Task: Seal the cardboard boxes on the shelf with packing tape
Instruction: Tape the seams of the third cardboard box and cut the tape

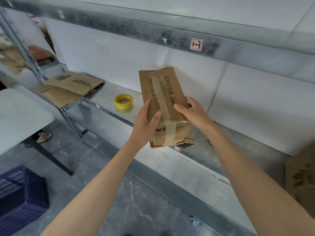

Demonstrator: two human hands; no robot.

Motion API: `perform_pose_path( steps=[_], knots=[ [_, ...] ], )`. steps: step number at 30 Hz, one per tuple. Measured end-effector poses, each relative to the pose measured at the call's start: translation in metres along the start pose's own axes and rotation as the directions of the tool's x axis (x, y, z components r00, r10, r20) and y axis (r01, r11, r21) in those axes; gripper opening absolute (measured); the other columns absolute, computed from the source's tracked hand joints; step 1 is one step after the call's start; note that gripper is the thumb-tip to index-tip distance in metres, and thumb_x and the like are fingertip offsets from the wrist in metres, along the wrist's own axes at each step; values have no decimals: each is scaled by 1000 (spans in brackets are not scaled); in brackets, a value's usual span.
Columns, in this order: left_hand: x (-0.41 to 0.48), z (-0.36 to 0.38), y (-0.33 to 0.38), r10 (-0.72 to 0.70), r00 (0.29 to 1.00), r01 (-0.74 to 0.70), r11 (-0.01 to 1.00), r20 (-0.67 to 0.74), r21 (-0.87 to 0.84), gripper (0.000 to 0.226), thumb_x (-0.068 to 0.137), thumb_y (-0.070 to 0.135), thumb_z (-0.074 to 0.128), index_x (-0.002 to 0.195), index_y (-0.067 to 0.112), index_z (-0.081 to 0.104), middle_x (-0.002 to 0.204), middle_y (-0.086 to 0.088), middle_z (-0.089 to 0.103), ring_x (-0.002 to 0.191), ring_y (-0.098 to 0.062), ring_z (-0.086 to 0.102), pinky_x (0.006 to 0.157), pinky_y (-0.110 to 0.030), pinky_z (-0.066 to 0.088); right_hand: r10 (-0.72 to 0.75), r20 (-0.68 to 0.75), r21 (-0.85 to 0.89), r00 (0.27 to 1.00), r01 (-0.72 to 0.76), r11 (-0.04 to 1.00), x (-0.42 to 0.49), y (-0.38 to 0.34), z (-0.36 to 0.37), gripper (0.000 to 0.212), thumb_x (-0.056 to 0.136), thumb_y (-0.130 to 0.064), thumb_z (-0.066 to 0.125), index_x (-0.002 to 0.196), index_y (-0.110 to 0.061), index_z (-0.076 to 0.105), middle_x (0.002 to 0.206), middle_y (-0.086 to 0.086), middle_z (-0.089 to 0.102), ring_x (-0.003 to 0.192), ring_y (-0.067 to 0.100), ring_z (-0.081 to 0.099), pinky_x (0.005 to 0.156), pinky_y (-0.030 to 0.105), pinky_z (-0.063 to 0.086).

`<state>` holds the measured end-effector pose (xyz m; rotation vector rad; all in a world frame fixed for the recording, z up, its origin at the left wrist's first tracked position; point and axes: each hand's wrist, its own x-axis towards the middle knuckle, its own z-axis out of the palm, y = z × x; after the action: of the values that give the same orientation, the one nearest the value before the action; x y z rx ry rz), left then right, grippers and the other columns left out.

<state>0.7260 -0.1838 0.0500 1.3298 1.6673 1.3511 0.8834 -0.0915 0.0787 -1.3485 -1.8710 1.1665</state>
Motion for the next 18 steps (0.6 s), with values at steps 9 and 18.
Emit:
perform_pose_path(
  steps=[9, 18],
  knots=[
    [3, -36, -9, 28, 987, -7, 992, 160, -129, 77, 87, 12, 64, 147, 30, 19, 139, 1, 44, 128, -19, 46, 102, -48, 44, -28, -95, 33, 995, 31, 999, -35, -7, 21, 64, 82, -34, 71, 137, -31, 40, 114, -18, 56, 99, 2, 58, 86, 31, 51],
    [24, -68, -26, 27, 978, -7, 996, 208, -94, 63, 91, 17, 59, 141, 31, 23, 128, 7, 56, 115, -10, 55, 99, -39, 46, 39, -139, -24, 989, -43, 999, -57, -16, 64, 96, 75, -19, 77, 146, -42, 18, 132, -6, 40, 115, 14, 49, 91, 34, 48]
  ],
)
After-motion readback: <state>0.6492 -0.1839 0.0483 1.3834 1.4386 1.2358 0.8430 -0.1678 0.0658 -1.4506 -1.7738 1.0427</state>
